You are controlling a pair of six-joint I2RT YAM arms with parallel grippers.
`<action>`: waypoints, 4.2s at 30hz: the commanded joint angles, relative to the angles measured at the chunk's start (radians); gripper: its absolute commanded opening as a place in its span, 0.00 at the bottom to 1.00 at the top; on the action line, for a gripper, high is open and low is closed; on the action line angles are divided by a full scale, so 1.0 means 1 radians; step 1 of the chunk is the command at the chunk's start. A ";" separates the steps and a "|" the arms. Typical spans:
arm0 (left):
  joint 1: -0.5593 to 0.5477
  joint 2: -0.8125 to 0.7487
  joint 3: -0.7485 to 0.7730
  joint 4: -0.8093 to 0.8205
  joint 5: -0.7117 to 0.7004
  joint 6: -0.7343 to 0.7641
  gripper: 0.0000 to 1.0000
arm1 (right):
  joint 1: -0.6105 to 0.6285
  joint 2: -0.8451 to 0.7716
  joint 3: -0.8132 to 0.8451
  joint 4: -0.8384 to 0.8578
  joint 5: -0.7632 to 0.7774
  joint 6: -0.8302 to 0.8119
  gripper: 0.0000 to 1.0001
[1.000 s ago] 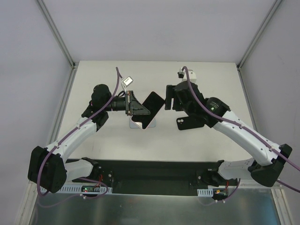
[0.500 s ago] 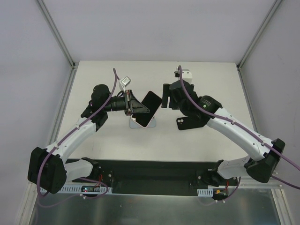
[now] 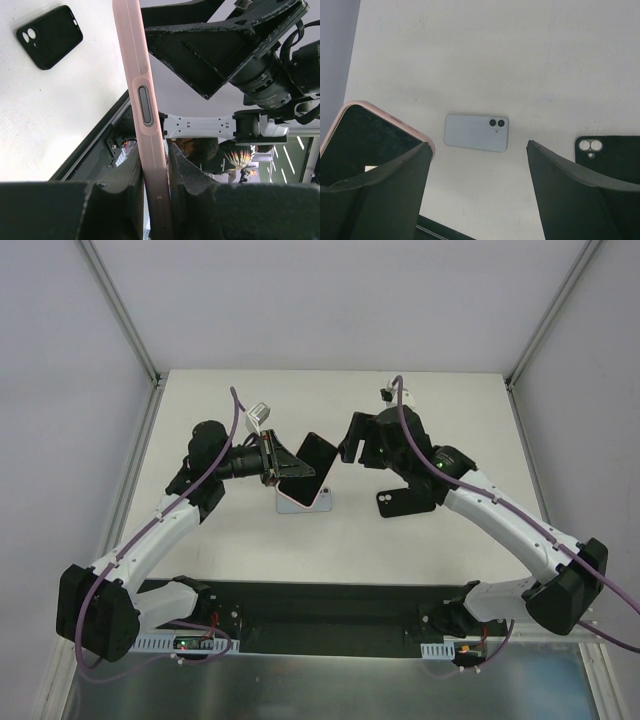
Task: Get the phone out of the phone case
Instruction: Remove the phone case from the phone.
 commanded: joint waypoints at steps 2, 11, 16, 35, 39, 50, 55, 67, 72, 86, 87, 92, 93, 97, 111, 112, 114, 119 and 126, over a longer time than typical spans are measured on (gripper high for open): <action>-0.034 -0.162 0.155 0.519 0.230 -0.032 0.00 | 0.003 0.118 -0.077 -0.163 -0.090 -0.020 0.80; -0.028 -0.173 0.189 0.493 0.230 -0.013 0.00 | -0.009 0.141 -0.100 -0.164 -0.103 -0.005 0.80; -0.026 -0.165 0.150 0.494 0.229 -0.007 0.00 | -0.049 0.071 -0.156 -0.033 -0.310 0.036 0.80; 0.049 -0.056 0.096 0.729 0.242 -0.130 0.00 | -0.152 -0.143 -0.414 0.605 -0.749 0.418 0.29; 0.075 -0.037 0.078 0.798 0.255 -0.179 0.00 | -0.164 -0.170 -0.455 0.678 -0.758 0.498 0.19; 0.138 0.085 -0.014 1.077 0.256 -0.350 0.00 | -0.176 -0.157 -0.448 1.169 -0.867 0.786 0.01; 0.138 0.181 -0.025 1.275 0.232 -0.458 0.00 | -0.152 -0.069 -0.422 1.473 -0.857 0.954 0.01; 0.138 0.137 -0.039 1.272 0.255 -0.473 0.00 | -0.152 0.031 -0.315 1.417 -0.849 0.866 0.15; 0.138 0.131 -0.031 1.264 0.256 -0.470 0.00 | -0.172 0.018 -0.311 1.368 -0.846 0.840 0.18; 0.138 0.122 -0.029 1.261 0.255 -0.473 0.00 | -0.189 -0.022 -0.296 1.280 -0.854 0.796 0.28; 0.138 0.123 -0.029 1.260 0.255 -0.473 0.00 | -0.190 -0.025 -0.296 1.280 -0.851 0.797 0.28; 0.138 0.118 -0.029 1.255 0.255 -0.472 0.00 | -0.195 -0.046 -0.308 1.274 -0.841 0.794 0.28; 0.138 0.118 -0.028 1.254 0.255 -0.470 0.00 | -0.198 -0.051 -0.313 1.272 -0.837 0.796 0.28; 0.138 0.117 -0.029 1.250 0.255 -0.469 0.00 | -0.209 -0.086 -0.339 1.269 -0.828 0.796 0.28; 0.138 0.109 -0.028 1.247 0.253 -0.470 0.00 | -0.225 -0.103 -0.325 1.213 -0.857 0.773 0.27; 0.138 0.109 -0.026 1.246 0.253 -0.467 0.00 | -0.225 -0.098 -0.324 1.211 -0.861 0.774 0.26; 0.138 0.111 -0.026 1.244 0.253 -0.467 0.00 | -0.225 -0.089 -0.318 1.208 -0.877 0.777 0.18; 0.138 0.111 -0.026 1.253 0.258 -0.473 0.00 | -0.225 -0.069 -0.339 1.303 -0.861 0.851 0.01; 0.138 0.114 -0.009 1.359 0.275 -0.550 0.00 | -0.201 0.188 -0.333 1.952 -0.700 1.301 0.01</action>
